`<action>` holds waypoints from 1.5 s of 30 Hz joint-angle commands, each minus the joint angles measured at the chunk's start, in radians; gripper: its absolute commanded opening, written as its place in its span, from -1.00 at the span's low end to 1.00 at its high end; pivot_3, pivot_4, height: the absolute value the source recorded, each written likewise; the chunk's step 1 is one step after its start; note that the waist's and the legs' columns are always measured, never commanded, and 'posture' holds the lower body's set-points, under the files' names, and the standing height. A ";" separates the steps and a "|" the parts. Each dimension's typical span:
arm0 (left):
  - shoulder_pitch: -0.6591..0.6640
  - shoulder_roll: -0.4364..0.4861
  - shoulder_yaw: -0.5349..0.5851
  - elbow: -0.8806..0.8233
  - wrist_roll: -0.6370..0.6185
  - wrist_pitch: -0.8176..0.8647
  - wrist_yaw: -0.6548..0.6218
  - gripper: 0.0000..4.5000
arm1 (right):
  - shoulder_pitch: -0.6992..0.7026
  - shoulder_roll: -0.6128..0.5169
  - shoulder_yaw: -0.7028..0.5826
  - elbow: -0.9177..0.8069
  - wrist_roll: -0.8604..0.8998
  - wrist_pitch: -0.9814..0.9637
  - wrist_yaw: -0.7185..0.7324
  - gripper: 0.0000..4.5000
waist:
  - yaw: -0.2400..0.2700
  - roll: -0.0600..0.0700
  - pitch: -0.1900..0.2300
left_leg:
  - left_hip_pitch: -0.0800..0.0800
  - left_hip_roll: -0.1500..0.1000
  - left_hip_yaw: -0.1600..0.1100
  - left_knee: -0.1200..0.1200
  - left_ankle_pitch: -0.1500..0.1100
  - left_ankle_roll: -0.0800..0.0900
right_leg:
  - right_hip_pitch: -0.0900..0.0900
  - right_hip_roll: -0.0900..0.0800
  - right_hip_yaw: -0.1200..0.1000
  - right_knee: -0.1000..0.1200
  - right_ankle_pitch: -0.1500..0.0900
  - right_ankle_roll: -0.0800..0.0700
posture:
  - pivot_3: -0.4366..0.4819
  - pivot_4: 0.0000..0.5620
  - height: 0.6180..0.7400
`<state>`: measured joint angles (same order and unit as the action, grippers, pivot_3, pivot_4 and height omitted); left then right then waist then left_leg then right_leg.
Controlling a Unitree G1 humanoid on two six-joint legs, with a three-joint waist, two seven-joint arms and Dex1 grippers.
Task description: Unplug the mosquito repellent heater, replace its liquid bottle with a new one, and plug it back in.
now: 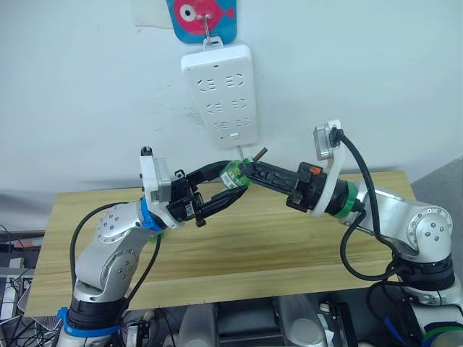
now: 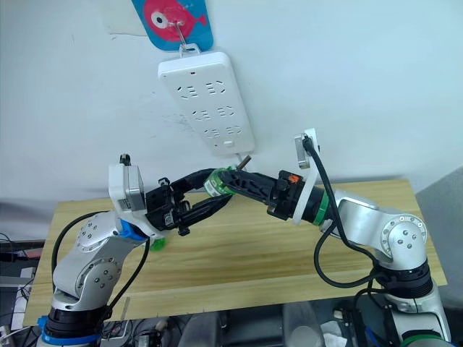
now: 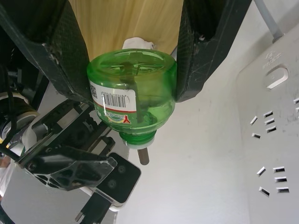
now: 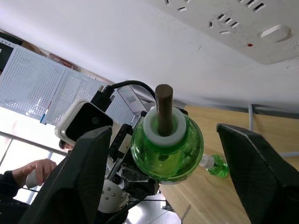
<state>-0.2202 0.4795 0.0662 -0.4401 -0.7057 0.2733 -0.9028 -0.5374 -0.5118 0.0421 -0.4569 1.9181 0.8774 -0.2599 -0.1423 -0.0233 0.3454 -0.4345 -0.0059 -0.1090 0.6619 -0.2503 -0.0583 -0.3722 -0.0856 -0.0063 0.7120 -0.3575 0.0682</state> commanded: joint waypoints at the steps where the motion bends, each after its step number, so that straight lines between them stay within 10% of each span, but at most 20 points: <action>1: -0.001 -0.007 -0.002 -0.034 -0.005 -0.014 0.005 0.00 | -0.013 -0.012 0.003 -0.049 0.026 -0.022 0.016 0.76 | 0.000 0.000 0.000 | 0.000 0.000 0.000 0.000 0.000 0.000 | 0.000 0.000 0.000 0.000 0.000 0.000 | -0.58 0.22 1.00; 10: 0.004 -0.008 -0.003 -0.037 -0.004 -0.012 0.006 0.00 | -0.018 -0.027 0.018 -0.050 0.025 -0.034 0.026 0.76 | 0.001 0.000 0.000 | 0.000 0.000 0.000 0.000 0.000 0.000 | 0.000 0.000 0.000 0.000 0.000 0.000 | -0.57 0.20 1.00; 21: 0.007 -0.003 -0.010 -0.033 -0.010 -0.004 -0.011 0.00 | -0.027 -0.033 0.030 -0.048 0.020 -0.042 0.031 -0.64 | 0.001 0.000 0.000 | 0.000 0.000 0.000 0.000 0.000 0.000 | 0.000 0.000 0.000 0.000 0.000 0.000 | -0.58 0.20 1.00; 45: 0.004 0.041 0.006 -0.007 -0.027 0.096 0.029 0.16 | -0.018 -0.048 0.044 -0.077 0.036 -0.045 0.050 -0.64 | 0.002 0.000 0.000 | 0.000 0.000 0.000 -0.001 0.000 0.000 | 0.000 0.000 0.000 -0.001 0.000 0.000 | -0.58 0.20 1.00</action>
<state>-0.2219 0.5053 0.0633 -0.4400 -0.7245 0.3275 -0.9003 -0.5498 -0.5597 0.0850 -0.4572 1.9159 0.8318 -0.2449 -0.1407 -0.0234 0.3454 -0.4346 -0.0058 -0.1092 0.6611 -0.2504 -0.0582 -0.3723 -0.0856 -0.0064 0.7109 -0.3575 0.0682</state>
